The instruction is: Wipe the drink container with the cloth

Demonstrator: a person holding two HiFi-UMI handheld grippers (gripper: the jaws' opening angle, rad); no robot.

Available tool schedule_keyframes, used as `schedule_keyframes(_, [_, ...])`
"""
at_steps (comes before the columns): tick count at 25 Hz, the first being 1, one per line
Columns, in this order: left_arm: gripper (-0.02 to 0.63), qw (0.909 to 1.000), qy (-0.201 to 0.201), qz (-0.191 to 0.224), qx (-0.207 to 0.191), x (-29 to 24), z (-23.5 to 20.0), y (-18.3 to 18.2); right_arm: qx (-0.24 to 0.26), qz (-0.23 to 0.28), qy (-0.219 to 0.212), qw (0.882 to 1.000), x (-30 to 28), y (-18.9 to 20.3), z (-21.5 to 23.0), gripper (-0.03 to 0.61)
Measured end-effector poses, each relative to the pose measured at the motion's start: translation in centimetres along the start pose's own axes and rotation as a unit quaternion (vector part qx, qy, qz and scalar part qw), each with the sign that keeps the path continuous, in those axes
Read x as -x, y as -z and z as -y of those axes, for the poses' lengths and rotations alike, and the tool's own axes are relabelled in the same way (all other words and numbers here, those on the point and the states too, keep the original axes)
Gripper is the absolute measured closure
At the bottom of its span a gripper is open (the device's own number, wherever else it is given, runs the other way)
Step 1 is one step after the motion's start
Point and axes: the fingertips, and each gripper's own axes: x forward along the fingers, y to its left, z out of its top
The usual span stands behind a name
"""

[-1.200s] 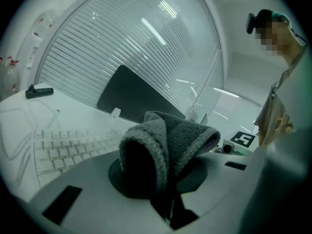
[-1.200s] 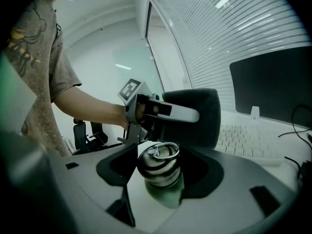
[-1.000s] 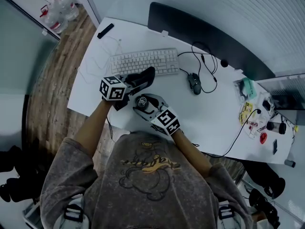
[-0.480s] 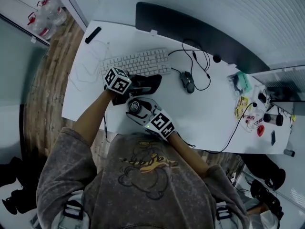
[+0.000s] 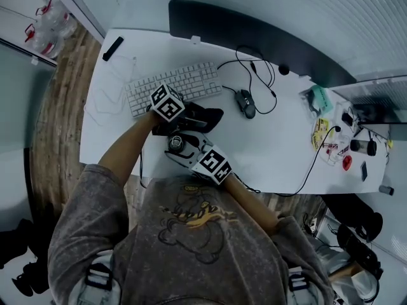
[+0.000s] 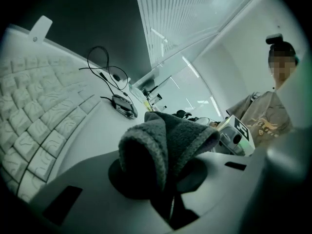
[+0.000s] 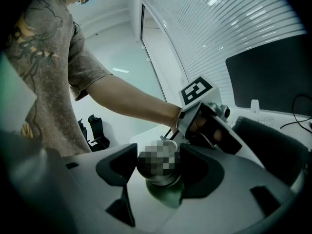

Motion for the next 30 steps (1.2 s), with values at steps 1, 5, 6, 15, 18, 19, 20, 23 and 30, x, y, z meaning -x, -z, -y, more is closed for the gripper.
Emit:
schedule_keyframes(1, [0.538, 0.9998, 0.008, -0.017, 0.0, -0.4, 0.1, 0.3, -0.001, 0.0, 0.001, 1.0, 0.0, 0.0, 0.0, 0.305])
schedule_keyframes(5, [0.538, 0.9954, 0.053, -0.078, 0.016, -1.7, 1.1, 1.8, -0.004, -0.001, 0.003, 1.0, 0.0, 0.0, 0.0, 0.305])
schedule_keyframes(6, [0.538, 0.9933, 0.065, -0.093, 0.02, -2.0, 1.5, 2.2, -0.004, -0.001, 0.003, 1.0, 0.0, 0.0, 0.0, 0.305])
schedule_keyframes(15, [0.538, 0.9784, 0.113, -0.164, 0.055, -3.3, 2.4, 4.0, -0.012, 0.001, 0.001, 1.0, 0.1, 0.0, -0.1, 0.304])
schedule_keyframes(18, [0.54, 0.9724, 0.126, -0.18, 0.078, -3.6, 2.2, 4.4, -0.015, 0.002, 0.001, 1.0, -0.1, 0.0, 0.0, 0.302])
schedule_keyframes(19, [0.54, 0.9705, 0.13, -0.186, 0.083, -3.6, 2.2, 4.5, -0.015, 0.002, 0.001, 1.0, -0.1, 0.0, 0.0, 0.301])
schedule_keyframes(20, [0.54, 0.9686, 0.133, -0.191, 0.087, -3.7, 2.2, 4.6, -0.016, 0.001, 0.001, 1.0, -0.1, 0.1, 0.0, 0.301])
schedule_keyframes(23, [0.54, 0.9623, 0.142, -0.209, 0.101, -3.9, 2.3, 4.9, -0.018, 0.001, -0.003, 1.0, -0.1, 0.1, -0.1, 0.299])
schedule_keyframes(30, [0.54, 0.9536, 0.15, -0.224, 0.133, -4.0, 2.0, 5.2, -0.02, 0.003, -0.007, 1.0, -0.2, 0.1, 0.0, 0.298])
